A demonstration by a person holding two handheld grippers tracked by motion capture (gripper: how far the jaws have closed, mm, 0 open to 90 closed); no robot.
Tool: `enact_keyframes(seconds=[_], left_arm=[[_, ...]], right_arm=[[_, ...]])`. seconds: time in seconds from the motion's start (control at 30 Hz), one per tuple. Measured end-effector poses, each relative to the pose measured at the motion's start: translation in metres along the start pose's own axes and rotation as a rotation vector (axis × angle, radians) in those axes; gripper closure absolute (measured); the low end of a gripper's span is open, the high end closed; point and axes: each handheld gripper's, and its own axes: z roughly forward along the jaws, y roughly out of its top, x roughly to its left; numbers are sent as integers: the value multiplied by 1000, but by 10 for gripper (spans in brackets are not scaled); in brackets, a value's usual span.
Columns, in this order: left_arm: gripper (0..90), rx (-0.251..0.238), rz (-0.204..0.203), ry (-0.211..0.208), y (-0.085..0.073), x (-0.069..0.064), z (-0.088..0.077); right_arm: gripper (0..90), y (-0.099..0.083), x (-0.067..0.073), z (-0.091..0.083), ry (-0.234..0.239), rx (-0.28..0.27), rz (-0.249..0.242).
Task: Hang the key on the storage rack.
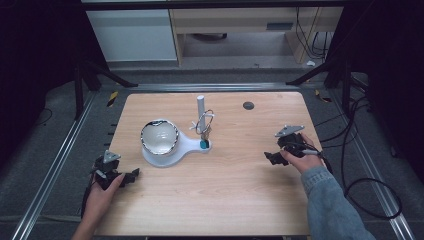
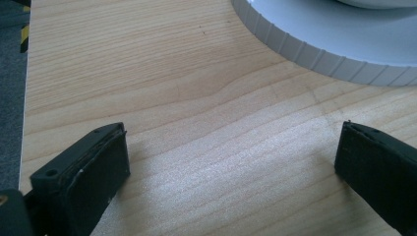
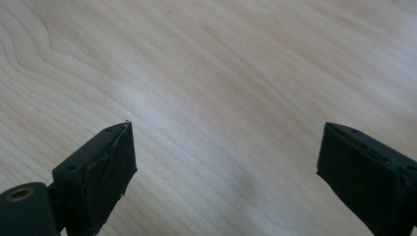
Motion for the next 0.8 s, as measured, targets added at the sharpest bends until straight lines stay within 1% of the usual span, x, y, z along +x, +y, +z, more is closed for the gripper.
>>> enact_keyframes(seconds=[0.13,0.23,0.5,0.8], left_arm=[[0,0,0,0,0,0,0],[0,0,1,0,0,0,0],[0,0,1,0,0,0,0],[0,0,1,0,0,0,0]], right_arm=[[78,-14,3,8,9,14,14],[78,-22,3,11,15,12,36],[75,-37,-9,15,-4,3,104],[72,-49,-16,22,-5,-8,155]])
